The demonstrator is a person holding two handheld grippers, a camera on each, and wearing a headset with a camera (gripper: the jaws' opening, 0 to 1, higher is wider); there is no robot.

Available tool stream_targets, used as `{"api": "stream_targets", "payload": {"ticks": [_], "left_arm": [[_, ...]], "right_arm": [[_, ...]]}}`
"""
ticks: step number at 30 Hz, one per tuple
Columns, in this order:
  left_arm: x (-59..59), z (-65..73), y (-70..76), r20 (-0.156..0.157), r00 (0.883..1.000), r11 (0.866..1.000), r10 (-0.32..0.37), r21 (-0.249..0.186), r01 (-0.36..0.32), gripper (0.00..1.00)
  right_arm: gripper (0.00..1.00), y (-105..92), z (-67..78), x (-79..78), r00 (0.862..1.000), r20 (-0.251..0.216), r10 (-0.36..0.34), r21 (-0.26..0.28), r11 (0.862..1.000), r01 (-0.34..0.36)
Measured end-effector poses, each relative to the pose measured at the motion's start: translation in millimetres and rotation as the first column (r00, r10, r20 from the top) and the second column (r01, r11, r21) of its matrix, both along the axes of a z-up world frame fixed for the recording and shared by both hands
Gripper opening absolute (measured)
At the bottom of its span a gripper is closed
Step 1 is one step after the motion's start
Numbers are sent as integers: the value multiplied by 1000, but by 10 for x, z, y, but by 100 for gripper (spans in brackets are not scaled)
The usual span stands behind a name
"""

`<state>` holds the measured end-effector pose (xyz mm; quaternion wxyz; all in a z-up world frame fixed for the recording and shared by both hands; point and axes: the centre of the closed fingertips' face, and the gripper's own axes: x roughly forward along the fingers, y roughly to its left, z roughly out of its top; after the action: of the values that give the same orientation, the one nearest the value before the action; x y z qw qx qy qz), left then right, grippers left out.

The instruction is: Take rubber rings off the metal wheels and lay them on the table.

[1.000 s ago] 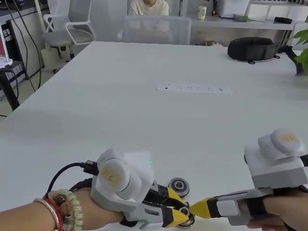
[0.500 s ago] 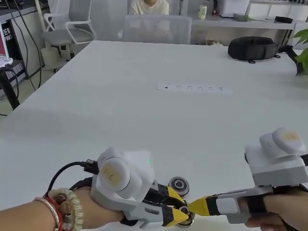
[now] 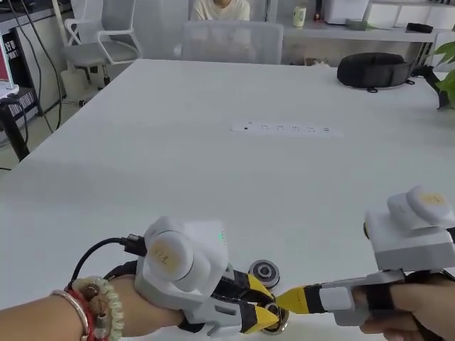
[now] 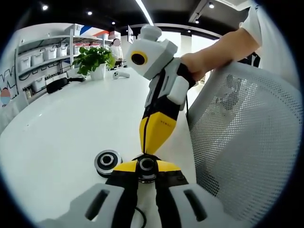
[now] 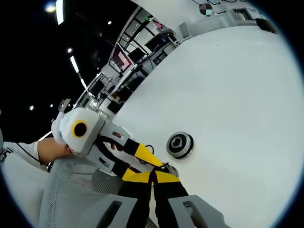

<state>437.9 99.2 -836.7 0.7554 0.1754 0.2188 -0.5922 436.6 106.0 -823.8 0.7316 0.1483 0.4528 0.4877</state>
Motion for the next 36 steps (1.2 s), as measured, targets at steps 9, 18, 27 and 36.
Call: {"api": "stream_targets", "payload": {"ticks": [9, 18, 27, 36], "left_arm": [[13, 5, -23, -12, 1000, 1000, 9, 9, -9, 8], [-18, 2, -1, -24, 1000, 999, -10, 43, 11, 7], [-24, 25, 44, -12, 999, 996, -31, 88, 32, 7], [27, 162, 80, -31, 999, 999, 11, 48, -10, 15]], "right_arm": [[0, -77, -108, 32, 999, -10, -34, -57, 998, 34], [0, -79, -165, 4, 1000, 25, 4, -102, 995, -1], [0, -64, -133, 16, 999, 38, 11, -90, 996, -8], [0, -69, -129, 9, 999, 39, 20, -94, 995, -16]]}}
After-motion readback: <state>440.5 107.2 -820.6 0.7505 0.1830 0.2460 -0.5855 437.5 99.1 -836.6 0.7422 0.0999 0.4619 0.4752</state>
